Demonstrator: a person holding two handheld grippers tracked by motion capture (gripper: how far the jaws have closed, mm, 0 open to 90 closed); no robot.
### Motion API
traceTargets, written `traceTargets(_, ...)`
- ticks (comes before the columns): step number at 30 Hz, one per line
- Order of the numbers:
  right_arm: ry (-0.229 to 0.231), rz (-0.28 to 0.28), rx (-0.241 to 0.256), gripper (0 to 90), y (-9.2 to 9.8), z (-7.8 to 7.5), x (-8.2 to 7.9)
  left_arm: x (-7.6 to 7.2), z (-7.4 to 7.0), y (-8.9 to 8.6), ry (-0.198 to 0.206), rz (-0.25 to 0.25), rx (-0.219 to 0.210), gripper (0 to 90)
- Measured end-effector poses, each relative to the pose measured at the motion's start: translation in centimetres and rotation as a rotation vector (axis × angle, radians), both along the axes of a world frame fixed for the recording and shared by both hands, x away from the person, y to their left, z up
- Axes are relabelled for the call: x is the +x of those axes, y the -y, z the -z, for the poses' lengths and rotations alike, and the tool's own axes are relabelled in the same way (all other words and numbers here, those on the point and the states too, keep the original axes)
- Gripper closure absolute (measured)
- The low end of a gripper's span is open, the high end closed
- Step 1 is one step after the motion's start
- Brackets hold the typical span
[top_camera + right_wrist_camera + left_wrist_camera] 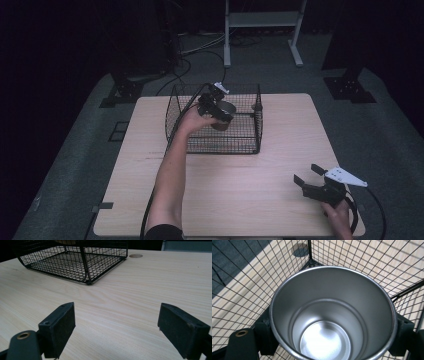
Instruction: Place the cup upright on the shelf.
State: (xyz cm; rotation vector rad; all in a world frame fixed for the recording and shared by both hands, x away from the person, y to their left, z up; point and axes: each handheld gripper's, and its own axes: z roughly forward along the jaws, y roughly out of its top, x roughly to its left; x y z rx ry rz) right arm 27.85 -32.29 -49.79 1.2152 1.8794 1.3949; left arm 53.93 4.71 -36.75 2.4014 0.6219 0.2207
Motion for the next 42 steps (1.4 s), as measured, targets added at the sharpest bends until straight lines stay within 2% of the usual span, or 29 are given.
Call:
traceTargets(5,-0.003,0.0,0.001,13.8,0.0,0.0,0.0,0.5,1.1,0.4,-0.026,-0.016,0.01,17.4)
traceTargets(10,-0.001,-0.002,-0.001,13.8,0.0,0.0,0.0,0.9,2.2,0.7,-0.057,-0.017,0.055,17.4)
traceTargets(18,0.0,-0.005,-0.002,13.8,0.0,0.0,0.0,1.5,3.4,1.1,-0.095,-0.024,0.09,17.5)
traceTargets(28,0.001,-0.004,0.0,13.8,0.0,0.0,0.0,1.8,4.8,1.7,-0.132,-0.011,0.094,17.4)
traceTargets(29,0.001,-0.004,0.0,13.8,0.0,0.0,0.0,1.8,4.8,1.7,-0.125,-0.01,0.085,17.4)
traceTargets(40,0.002,-0.006,-0.004,13.8,0.0,0.0,0.0,1.6,4.8,1.2,-0.128,-0.012,0.112,17.1)
traceTargets(42,0.002,-0.006,-0.005,13.8,0.0,0.0,0.0,1.6,4.9,1.1,-0.144,-0.003,0.138,16.9)
